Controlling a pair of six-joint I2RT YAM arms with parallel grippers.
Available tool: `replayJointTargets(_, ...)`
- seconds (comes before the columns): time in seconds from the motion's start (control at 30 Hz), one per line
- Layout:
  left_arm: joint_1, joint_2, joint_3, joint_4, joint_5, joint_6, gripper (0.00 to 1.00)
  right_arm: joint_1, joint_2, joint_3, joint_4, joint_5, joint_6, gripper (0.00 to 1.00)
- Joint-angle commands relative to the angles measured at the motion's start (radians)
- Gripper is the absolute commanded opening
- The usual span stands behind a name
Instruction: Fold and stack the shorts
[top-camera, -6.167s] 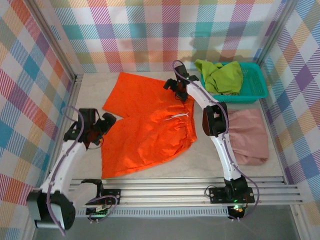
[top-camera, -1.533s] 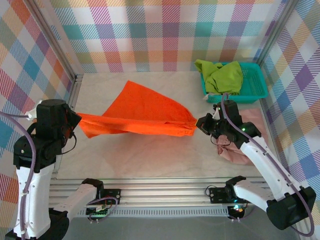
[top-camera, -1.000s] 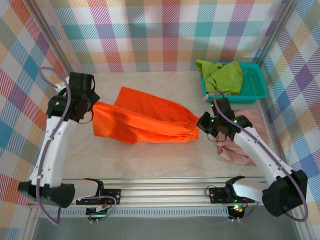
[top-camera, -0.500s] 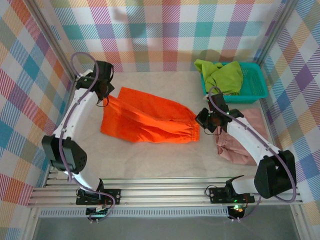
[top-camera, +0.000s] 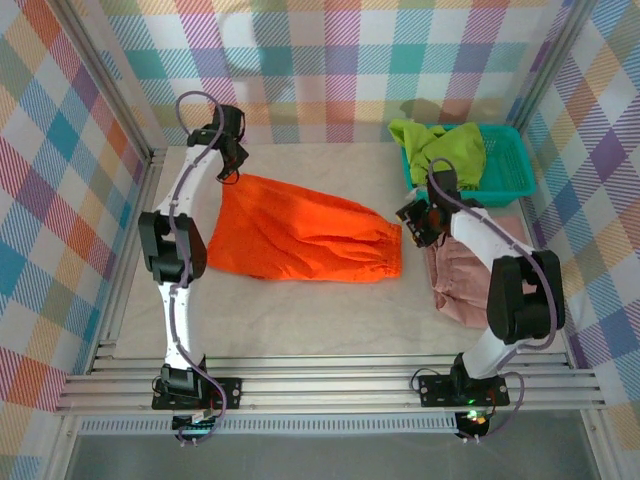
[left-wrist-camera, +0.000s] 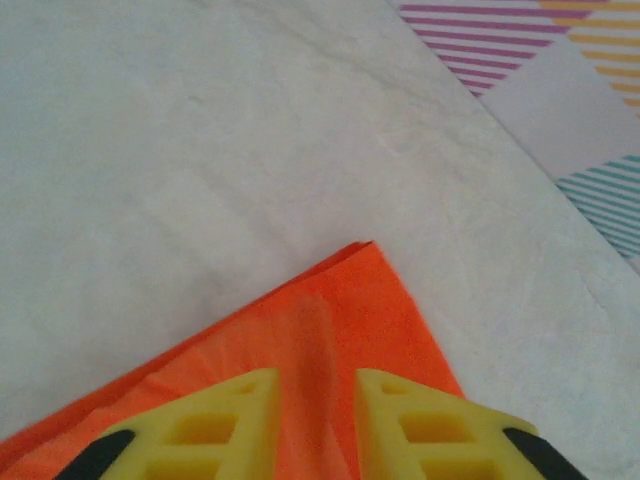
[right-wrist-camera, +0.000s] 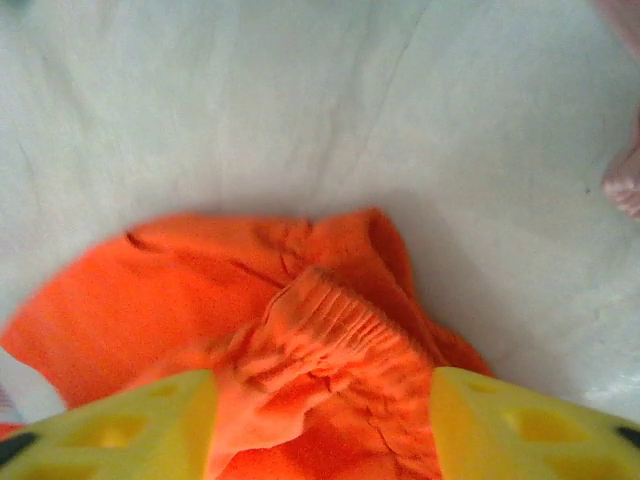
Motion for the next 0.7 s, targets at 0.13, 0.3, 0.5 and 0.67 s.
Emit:
replayJointTargets(0.13,0.023,-0.227,-0.094,0.113,0.179,0.066,1.0,0.014,-0.122,0.046,0.102,-0.054,-0.036,0.89)
replayJointTargets(0.3,0.024,-0.457,-0.495,0.32,0.326,0.028,1.0,0.123,-0.071,0.091,0.118,-0.161,-0.1,0.97)
replayJointTargets(0.5,0.023,-0.482,-0.806,0.558,0.567,0.023,1.0,0.176,0.084,0.16,0.138,-0.241,-0.152,0.97)
replayJointTargets(0.67,0.023,-0.44,-0.96,0.708,0.6,0.004,1.0,0.172,0.176,0.192,0.098,-0.218,-0.195,0.97)
